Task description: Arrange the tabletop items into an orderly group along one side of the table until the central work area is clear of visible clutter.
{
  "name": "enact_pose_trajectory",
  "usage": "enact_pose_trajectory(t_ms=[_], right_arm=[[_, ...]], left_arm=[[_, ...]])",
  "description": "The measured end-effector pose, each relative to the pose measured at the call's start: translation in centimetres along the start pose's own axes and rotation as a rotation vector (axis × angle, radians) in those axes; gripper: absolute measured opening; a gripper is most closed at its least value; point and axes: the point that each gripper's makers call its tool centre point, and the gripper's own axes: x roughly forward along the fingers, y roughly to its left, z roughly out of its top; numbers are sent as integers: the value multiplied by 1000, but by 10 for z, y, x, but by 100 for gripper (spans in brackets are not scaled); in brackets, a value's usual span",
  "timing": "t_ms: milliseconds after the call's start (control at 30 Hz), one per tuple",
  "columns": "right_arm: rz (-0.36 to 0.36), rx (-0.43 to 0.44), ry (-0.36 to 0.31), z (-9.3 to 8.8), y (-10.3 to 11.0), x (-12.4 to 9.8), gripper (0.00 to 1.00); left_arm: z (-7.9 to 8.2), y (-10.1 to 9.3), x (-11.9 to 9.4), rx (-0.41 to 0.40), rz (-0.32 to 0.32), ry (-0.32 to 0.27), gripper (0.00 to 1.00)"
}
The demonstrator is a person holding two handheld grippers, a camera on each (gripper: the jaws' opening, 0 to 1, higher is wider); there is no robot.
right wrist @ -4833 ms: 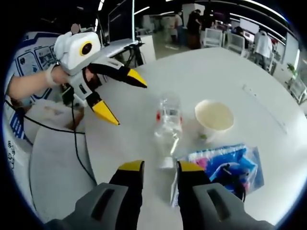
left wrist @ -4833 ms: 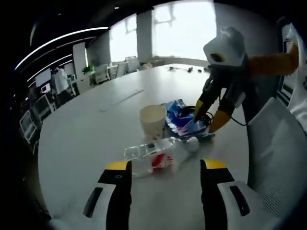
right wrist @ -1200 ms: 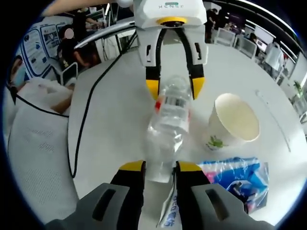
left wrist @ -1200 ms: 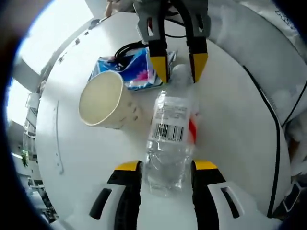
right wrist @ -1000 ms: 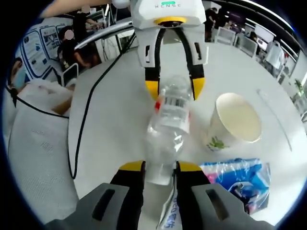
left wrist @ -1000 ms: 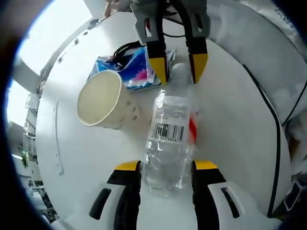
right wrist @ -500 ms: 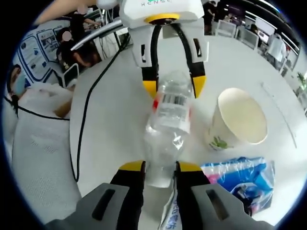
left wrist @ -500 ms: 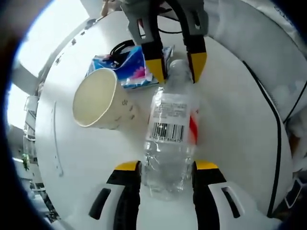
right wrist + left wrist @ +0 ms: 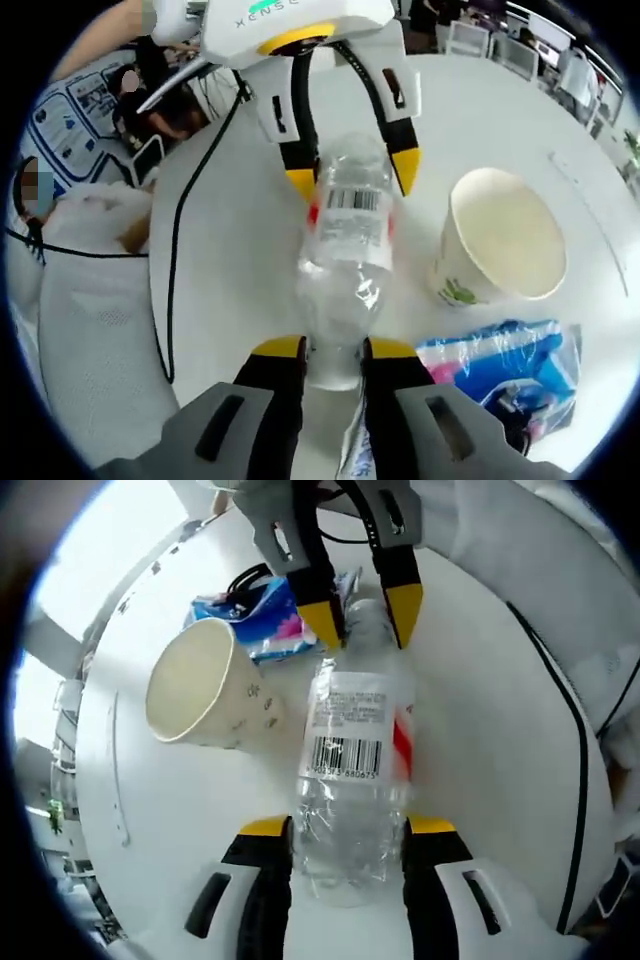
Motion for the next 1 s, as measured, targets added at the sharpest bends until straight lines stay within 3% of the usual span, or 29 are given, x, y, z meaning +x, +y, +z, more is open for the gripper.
enact_pose_trajectory(t_ms=[433, 733, 1000], right_arm=[[11, -54, 68, 4, 0, -6, 19], [3, -106, 110, 10, -4, -16, 19], [4, -118, 98, 14, -5, -18, 19]], left_arm=[[-1, -4, -3, -59, 40, -58, 39], [-2, -3, -6, -122, 104, -113, 39], [-4, -5, -8, -158, 130, -136, 39]])
